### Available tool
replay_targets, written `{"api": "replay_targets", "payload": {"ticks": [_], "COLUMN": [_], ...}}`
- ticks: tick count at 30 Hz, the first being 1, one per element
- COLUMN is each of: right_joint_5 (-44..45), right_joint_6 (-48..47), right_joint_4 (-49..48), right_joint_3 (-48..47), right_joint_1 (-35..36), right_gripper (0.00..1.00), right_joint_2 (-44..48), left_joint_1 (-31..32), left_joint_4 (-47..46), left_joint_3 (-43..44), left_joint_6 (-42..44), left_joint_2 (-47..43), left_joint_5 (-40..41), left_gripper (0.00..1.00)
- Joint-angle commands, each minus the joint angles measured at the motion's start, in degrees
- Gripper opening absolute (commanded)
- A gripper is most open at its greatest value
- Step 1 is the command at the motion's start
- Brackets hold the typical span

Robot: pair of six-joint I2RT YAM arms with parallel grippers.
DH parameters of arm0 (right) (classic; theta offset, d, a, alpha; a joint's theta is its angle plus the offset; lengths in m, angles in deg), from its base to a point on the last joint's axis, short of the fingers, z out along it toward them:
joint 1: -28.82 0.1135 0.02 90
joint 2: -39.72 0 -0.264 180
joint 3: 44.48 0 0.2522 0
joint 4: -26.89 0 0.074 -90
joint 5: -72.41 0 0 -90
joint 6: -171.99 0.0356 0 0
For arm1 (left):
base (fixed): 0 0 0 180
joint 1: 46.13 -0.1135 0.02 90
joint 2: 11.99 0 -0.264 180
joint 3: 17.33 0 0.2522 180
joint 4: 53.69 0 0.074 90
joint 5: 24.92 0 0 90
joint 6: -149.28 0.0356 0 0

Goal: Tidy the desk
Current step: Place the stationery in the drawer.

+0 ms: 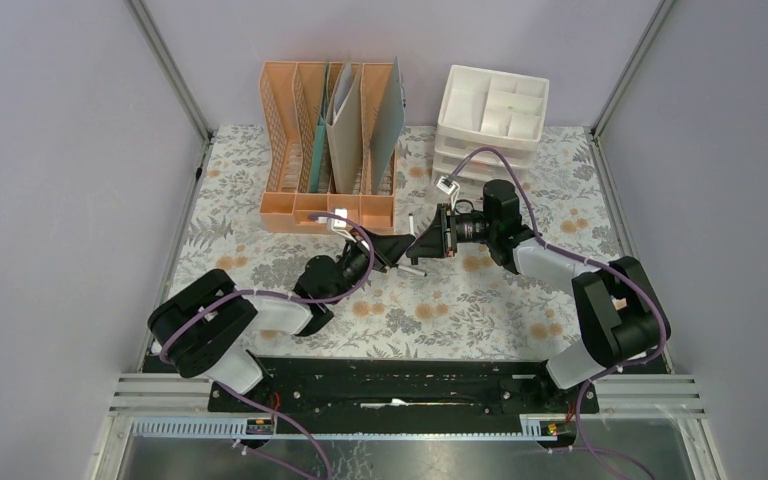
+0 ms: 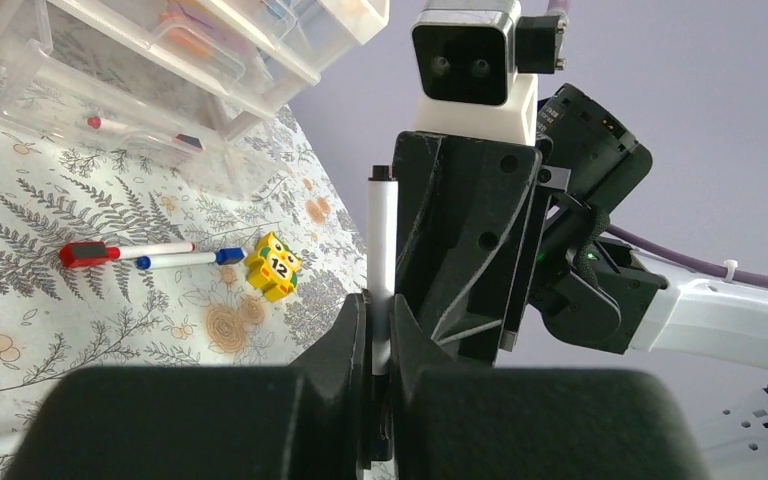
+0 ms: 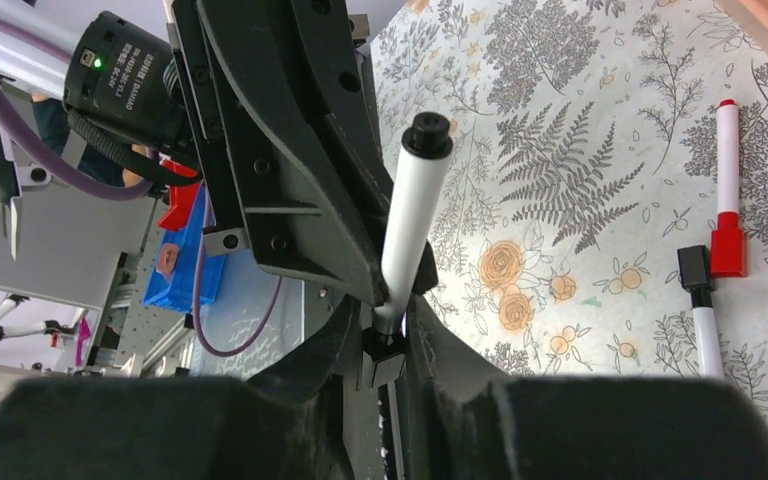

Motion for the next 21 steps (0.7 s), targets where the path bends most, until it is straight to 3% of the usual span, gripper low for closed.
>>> {"api": "replay_targets", "payload": {"ticks": [1,5,10,17,21], "right_joint_5": [-1.1,-1.9,-2.4,2.8,8.2], "right_joint_6": [0.0,-3.3,-10.5,-30.0,-41.0], "right_joint_4": [-1.5,2.3,9.8,27.6,38.1], "right_joint_3": [-2.2,-3.3,-5.3,-9.8,-12.4], "right_joint_1": [0.7,0.7,0.7,-0.2,-1.5], "right_gripper": [0.04,0.00,0.00,0.00,0.00], "right_joint_2": [-0.8,-0.6,0.3,3.8,6.2], "left_joint_1": [0.5,0.4,0.3,0.3,0.2], "left_joint_4": [-4.6,-2.8,4.7,22.2,32.6], "left_joint_3": [2.2,1.5,-0.1,-3.6,-6.2], "left_joint_6": [0.6,1.4,4.3,14.0,18.9], "left_joint_2": [0.0,-2.8,-9.4,-25.8,-35.8], "left_joint_5": [0.0,0.3,2.0,9.1,13.0], "left_gripper": [0.08,0.30,0.64,0.98,0.99]}}
